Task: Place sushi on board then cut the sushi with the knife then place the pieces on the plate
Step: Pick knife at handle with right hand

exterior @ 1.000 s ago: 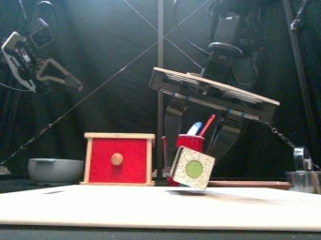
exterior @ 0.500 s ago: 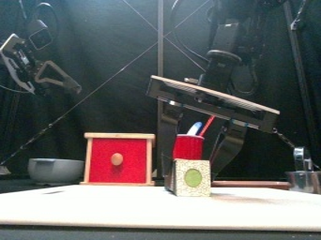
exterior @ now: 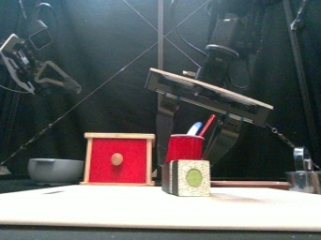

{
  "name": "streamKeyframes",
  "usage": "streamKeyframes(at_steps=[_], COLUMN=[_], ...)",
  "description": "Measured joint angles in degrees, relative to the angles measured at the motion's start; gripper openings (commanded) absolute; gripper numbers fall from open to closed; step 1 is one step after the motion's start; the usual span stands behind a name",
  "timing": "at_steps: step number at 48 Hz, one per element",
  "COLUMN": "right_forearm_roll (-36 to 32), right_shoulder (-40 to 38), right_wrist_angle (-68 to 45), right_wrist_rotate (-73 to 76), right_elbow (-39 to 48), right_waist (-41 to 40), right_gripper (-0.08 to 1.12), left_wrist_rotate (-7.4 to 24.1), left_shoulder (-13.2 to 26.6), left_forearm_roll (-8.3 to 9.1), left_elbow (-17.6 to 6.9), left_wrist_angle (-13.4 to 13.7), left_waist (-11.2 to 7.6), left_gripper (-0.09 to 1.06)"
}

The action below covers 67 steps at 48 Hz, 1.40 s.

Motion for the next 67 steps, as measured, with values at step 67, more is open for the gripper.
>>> streamKeyframes(at_steps=[67], right_forearm_roll=[-29.3], right_shoulder=[-11.5], right_wrist_angle=[19.3], right_wrist_rotate=[0.2], right_elbow=[13.7], right_waist=[-4.9], right_gripper=[0.86], left_wrist_rotate=[-0.2], left_shoulder=[0.1], left_forearm_roll=[-1.76], left_elbow=[0.3], left_wrist_angle=[0.0], left_waist=[0.09], left_gripper=[-0.02])
